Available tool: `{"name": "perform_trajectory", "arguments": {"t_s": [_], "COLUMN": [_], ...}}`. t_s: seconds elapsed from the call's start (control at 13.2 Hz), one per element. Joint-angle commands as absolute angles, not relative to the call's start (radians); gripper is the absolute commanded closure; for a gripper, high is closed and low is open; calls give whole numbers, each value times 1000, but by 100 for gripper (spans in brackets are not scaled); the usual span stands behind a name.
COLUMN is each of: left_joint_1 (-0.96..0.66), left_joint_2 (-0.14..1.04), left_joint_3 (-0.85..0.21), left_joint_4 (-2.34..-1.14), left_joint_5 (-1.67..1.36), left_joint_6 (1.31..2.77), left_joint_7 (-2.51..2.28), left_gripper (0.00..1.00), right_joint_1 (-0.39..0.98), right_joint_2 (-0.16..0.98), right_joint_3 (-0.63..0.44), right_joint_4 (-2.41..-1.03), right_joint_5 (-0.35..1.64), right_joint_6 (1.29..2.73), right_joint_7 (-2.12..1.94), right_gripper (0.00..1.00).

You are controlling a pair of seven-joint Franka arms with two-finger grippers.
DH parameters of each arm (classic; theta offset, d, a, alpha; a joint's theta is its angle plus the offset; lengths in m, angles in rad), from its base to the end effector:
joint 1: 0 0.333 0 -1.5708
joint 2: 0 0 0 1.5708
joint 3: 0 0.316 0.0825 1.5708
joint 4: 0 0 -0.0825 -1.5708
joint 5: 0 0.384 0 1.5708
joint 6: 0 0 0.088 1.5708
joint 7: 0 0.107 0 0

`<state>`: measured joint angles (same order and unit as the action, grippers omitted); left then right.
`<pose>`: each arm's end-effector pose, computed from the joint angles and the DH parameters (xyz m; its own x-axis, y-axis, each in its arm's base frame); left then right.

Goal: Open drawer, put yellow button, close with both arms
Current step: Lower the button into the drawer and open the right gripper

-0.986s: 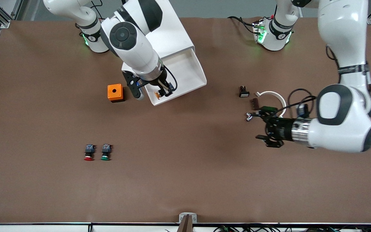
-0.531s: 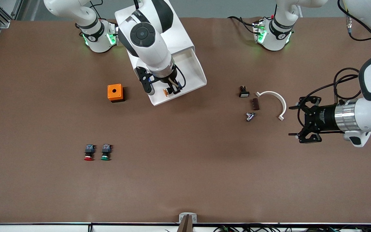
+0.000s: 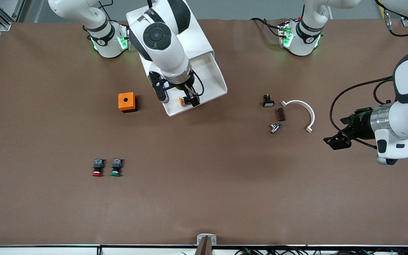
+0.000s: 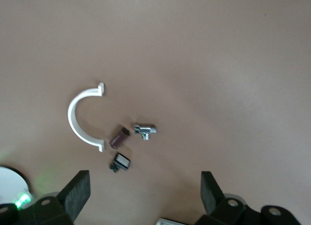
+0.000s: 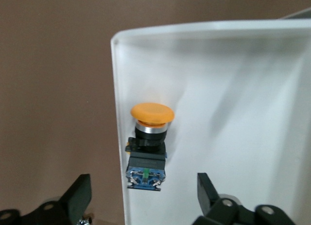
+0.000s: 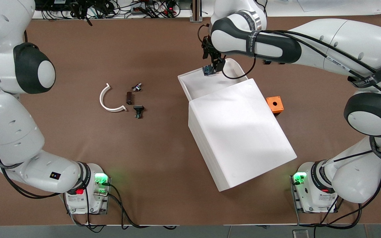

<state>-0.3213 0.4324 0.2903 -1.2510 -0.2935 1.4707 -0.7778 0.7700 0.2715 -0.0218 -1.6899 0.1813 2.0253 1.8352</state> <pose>0.6551 -0.0922 0.5112 0.7171 0.6476 -0.2577 0.6674 -0.7446 -0.0137 0.4654 0.4477 0.4451 0.3941 -0.9031 -0.1705 -0.9174 -0.3977 -0.0136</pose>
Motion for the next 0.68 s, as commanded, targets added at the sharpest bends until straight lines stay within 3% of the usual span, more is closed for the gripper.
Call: {"name": "perform_trajectory", "arguments": {"t_s": [0.0, 0.3, 0.61], "left_joint_1": [-360, -501, -600], "left_joint_2": [417, 417, 411], "left_joint_3": [258, 245, 219], "left_joint_4": [-1278, -1414, -1518], "left_joint_5": [-249, -222, -233], "left_joint_6": [1503, 1702, 1854], "left_joint_7": [-742, -764, -840], "left_gripper": [0, 0, 0], "right_joint_1": [714, 579, 450], "right_joint_2": [264, 265, 267], "right_joint_3": [-28, -28, -25], "right_joint_4": [-1608, -1490, -1467], "right_joint_5": [132, 132, 141], "right_joint_6": [1956, 1884, 1873], "right_joint_7": [1702, 1279, 1064], "right_gripper": [0, 0, 0]}}
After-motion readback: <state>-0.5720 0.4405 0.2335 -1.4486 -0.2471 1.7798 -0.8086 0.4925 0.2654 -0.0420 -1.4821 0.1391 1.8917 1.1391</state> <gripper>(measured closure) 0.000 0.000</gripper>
